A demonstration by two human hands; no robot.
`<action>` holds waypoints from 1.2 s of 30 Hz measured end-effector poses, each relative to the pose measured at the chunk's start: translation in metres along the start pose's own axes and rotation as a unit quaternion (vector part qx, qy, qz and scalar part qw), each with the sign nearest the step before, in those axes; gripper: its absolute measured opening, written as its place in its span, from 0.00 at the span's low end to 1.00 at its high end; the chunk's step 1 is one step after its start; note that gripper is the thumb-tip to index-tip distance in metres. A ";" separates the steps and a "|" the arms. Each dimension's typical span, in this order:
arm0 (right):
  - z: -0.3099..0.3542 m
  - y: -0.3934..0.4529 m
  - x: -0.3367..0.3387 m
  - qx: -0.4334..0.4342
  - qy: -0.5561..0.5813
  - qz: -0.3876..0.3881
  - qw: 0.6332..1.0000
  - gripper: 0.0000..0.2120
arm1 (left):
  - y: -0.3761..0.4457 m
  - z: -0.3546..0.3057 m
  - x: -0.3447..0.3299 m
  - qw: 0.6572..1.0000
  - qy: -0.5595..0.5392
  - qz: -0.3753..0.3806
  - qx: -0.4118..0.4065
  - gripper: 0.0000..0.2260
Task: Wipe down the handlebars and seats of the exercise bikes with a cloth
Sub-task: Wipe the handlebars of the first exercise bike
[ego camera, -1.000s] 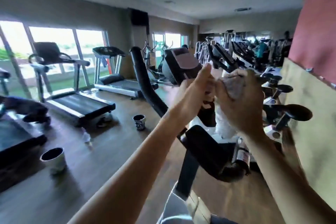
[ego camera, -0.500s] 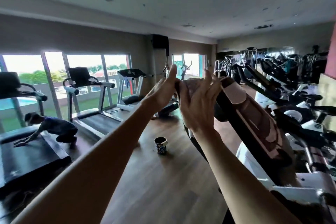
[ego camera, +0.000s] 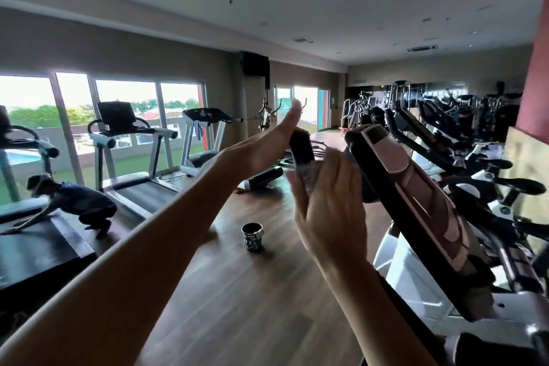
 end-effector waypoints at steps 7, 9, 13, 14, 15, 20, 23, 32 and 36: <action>0.012 0.016 -0.002 0.037 0.046 -0.017 0.998 0.31 | -0.018 -0.009 0.012 0.991 -0.090 -0.084 -0.044 0.41; -0.001 -0.014 -0.003 0.039 0.038 -0.019 0.998 0.31 | -0.020 -0.008 0.009 0.991 -0.090 -0.083 -0.048 0.40; -0.006 -0.042 -0.006 0.058 -0.052 -0.009 0.997 0.31 | -0.024 -0.006 0.008 0.990 -0.105 -0.085 -0.044 0.37; -0.005 -0.035 -0.007 0.049 -0.054 -0.010 0.997 0.31 | -0.025 -0.008 0.008 0.990 -0.107 -0.084 -0.048 0.37; -0.002 -0.023 -0.008 0.039 -0.046 -0.015 0.998 0.31 | -0.026 -0.011 0.007 0.989 -0.113 -0.085 -0.052 0.36; 0.020 0.033 -0.006 0.029 -0.028 -0.038 0.998 0.31 | -0.022 -0.009 0.009 0.979 -0.176 -0.089 -0.046 0.37; 0.011 -0.003 -0.010 0.033 -0.036 -0.016 0.999 0.31 | -0.023 -0.007 0.010 0.978 -0.181 -0.087 -0.054 0.38; 0.028 0.025 -0.012 0.014 -0.142 -0.058 0.988 0.30 | -0.022 -0.008 0.005 0.972 -0.223 -0.043 -0.062 0.41; 0.024 0.017 -0.008 0.003 -0.076 -0.044 0.996 0.31 | -0.024 -0.006 0.006 0.972 -0.216 -0.064 -0.061 0.41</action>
Point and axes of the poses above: each hand's wrist, its own y-axis towards the middle knuckle, its own x-axis out of the back of the hand, z = x × y, the point moved 5 cm from there along y, towards the middle knuckle, and after that the axes turned 15 degrees about z, right-handed, at the moved point
